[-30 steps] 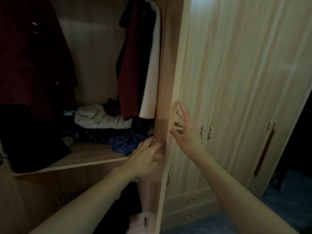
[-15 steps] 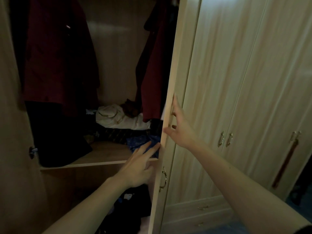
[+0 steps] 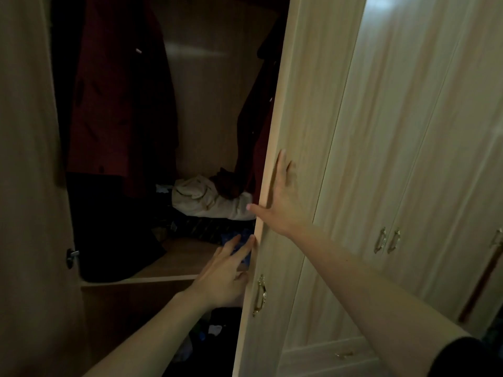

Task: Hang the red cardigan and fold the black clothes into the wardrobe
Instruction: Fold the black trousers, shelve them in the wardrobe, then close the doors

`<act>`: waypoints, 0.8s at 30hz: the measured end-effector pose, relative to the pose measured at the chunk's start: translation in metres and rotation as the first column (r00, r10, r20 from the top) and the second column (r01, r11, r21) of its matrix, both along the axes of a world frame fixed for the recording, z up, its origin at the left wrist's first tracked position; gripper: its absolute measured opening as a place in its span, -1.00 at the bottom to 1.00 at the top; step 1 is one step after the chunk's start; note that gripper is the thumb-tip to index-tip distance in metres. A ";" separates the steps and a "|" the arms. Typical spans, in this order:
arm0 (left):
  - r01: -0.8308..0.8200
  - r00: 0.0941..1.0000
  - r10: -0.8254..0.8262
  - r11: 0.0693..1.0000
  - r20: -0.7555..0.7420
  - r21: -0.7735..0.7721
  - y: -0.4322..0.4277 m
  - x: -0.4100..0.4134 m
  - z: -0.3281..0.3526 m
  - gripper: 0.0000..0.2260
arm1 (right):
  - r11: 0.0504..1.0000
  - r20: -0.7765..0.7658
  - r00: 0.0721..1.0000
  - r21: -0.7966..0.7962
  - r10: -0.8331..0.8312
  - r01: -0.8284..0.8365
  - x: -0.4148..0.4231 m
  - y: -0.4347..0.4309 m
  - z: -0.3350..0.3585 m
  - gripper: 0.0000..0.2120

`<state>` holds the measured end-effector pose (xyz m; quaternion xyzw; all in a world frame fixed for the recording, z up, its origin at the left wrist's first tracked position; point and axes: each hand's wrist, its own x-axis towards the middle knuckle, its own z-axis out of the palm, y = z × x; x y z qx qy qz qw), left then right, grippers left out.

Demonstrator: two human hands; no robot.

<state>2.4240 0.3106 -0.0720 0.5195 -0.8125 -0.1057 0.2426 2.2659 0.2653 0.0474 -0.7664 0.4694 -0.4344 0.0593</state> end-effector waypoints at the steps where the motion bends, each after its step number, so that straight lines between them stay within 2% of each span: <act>1: -0.001 1.000 0.001 1.000 0.008 0.002 -0.003 0.003 -0.001 -0.31 | 1.000 -0.013 1.000 -0.009 -0.028 0.028 0.008 -0.004 -0.002 0.25; 6: 0.010 0.999 -0.013 0.999 -0.050 -0.043 -0.016 0.017 -0.001 -0.31 | 0.988 0.017 0.997 -0.131 -0.082 0.083 0.033 -0.037 -0.022 0.12; 11: -0.031 0.991 0.027 0.999 -0.129 -0.028 -0.043 0.039 -0.011 -0.27 | 0.971 0.026 0.995 -0.216 -0.100 0.103 0.061 -0.069 -0.031 0.10; 17: -0.132 0.991 0.135 0.986 0.023 -0.098 -0.072 0.062 -0.009 -0.26 | 0.944 0.014 0.984 -0.281 -0.179 0.176 0.090 -0.111 -0.039 0.13; 24: -0.218 0.964 0.238 0.963 0.122 -0.159 -0.101 0.078 -0.003 -0.29 | 0.933 0.024 0.978 -0.294 -0.209 0.207 0.114 -0.142 -0.040 0.13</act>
